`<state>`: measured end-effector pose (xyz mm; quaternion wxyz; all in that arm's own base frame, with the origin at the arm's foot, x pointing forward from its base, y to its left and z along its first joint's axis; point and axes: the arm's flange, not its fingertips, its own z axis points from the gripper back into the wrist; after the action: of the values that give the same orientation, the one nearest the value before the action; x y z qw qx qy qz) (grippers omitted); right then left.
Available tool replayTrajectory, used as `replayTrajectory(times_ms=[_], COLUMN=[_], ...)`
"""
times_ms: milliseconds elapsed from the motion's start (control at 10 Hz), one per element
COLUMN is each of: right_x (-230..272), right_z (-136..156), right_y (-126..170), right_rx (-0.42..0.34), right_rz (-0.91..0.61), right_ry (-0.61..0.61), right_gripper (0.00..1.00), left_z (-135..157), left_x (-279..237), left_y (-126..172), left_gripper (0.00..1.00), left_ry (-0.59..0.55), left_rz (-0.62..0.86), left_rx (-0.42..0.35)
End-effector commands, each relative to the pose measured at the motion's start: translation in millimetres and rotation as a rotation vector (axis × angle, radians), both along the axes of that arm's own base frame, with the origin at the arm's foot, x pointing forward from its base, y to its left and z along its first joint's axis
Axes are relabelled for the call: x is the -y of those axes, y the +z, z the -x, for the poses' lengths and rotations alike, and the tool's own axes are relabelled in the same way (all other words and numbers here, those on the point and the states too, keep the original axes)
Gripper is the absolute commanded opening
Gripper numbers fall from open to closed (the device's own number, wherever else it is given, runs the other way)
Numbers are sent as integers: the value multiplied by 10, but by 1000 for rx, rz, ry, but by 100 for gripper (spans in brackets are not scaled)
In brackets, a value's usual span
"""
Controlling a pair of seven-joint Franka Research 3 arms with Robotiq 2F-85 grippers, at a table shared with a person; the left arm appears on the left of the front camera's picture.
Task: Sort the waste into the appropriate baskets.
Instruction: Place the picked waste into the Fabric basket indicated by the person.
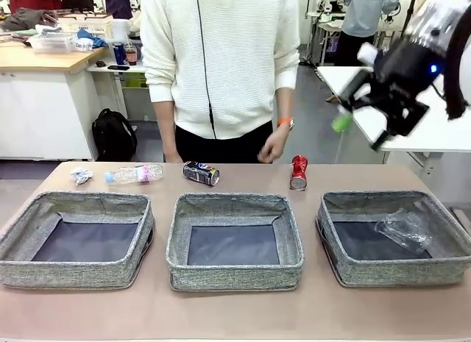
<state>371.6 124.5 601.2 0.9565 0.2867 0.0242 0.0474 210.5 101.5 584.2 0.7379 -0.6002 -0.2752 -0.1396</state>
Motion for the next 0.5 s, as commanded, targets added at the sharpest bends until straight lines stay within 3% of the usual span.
replayTrajectory(times_ms=[0,100,200,400], right_x=[172,325,492,633], right_z=[140,208,269,307], right_y=[-86,-96,-107,-183], right_rx=[92,71,53,87], right_rz=[-351,-416,-455,-501], right_ry=[125,78,106,69], right_gripper=[100,100,100,100], left_z=[-6,-6,-6,-6], left_x=[12,12,12,12], left_y=[25,25,25,25], left_gripper=[100,100,100,100], left_ry=[-9,-9,-9,-9], left_rz=[12,12,12,12], left_rx=[29,29,29,29])
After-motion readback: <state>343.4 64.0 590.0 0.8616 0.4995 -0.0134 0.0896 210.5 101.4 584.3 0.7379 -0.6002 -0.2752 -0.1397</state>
